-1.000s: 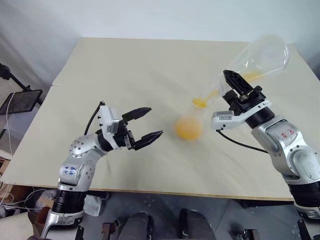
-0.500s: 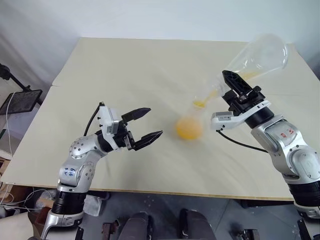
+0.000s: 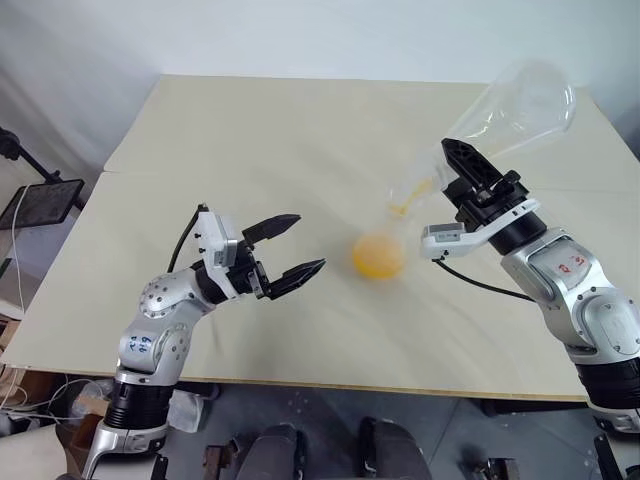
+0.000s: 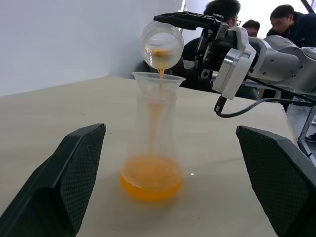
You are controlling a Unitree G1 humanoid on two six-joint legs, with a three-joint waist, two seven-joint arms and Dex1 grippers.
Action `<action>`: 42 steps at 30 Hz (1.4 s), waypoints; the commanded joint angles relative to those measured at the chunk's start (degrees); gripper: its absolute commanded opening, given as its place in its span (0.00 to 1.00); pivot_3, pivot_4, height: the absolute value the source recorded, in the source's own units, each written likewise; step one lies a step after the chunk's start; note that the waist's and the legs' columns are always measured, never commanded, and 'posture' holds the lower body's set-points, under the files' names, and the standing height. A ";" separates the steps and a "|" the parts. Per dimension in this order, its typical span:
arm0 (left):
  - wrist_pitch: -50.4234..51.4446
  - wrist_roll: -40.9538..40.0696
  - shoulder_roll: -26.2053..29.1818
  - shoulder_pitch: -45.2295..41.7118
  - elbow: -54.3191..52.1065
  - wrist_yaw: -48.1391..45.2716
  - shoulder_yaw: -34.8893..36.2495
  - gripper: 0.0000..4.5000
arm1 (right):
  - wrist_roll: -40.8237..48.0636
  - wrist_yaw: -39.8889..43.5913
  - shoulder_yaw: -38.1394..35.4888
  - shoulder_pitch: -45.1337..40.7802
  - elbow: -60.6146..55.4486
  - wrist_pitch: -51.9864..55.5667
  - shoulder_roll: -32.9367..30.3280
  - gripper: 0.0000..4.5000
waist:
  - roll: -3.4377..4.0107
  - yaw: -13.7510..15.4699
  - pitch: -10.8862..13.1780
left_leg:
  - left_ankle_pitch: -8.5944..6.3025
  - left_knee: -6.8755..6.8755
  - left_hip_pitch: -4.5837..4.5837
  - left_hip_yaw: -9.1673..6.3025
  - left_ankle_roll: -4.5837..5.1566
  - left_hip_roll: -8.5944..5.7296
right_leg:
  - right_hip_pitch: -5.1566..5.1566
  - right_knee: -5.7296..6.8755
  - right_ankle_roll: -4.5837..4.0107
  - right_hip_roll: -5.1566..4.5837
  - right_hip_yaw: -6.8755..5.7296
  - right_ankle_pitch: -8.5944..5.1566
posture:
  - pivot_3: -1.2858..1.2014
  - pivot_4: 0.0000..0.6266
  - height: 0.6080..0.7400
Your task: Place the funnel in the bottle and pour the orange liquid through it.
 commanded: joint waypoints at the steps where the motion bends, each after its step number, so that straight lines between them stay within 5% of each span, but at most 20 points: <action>1: -1.01 -0.29 -0.27 0.45 -2.64 -0.15 0.47 1.00 | -0.31 -1.57 -0.80 -1.05 -0.96 -0.14 -0.56 0.54 | 0.00 0.00 0.00 | 0.00 0.00 0.00 0.00 0.00 0.00 | 0.00 0.00 0.00 0.00 0.00 0.00 | 0.52 0.24 1.00; 25: -1.86 0.39 -1.17 0.63 -2.30 -0.47 0.08 1.00 | -0.57 -3.63 -0.94 -1.33 -1.44 -2.46 -1.07 0.54 | 0.00 -0.10 0.00 | 0.00 0.00 0.00 0.00 -0.01 0.01 | 0.00 0.00 0.00 0.00 0.00 0.00 | 0.52 0.24 1.00; 33: -1.75 0.24 -0.08 -0.03 -1.28 -1.50 0.83 1.00 | 19.72 8.10 -6.62 0.70 -7.27 3.93 4.68 0.54 | 0.00 -0.13 0.00 | 0.00 0.01 0.00 -0.01 -0.01 0.04 | 0.01 0.00 0.00 0.04 -0.01 0.00 | 0.52 0.24 1.00; 42: -1.37 0.13 1.27 -1.74 0.38 -2.93 1.19 1.00 | 41.26 18.73 -19.19 -0.64 -12.37 28.28 13.27 0.54 | -0.01 0.23 0.00 | 0.00 0.04 0.02 -0.03 0.00 0.03 | 0.03 0.05 0.00 0.03 -0.01 0.00 | 0.52 0.24 1.00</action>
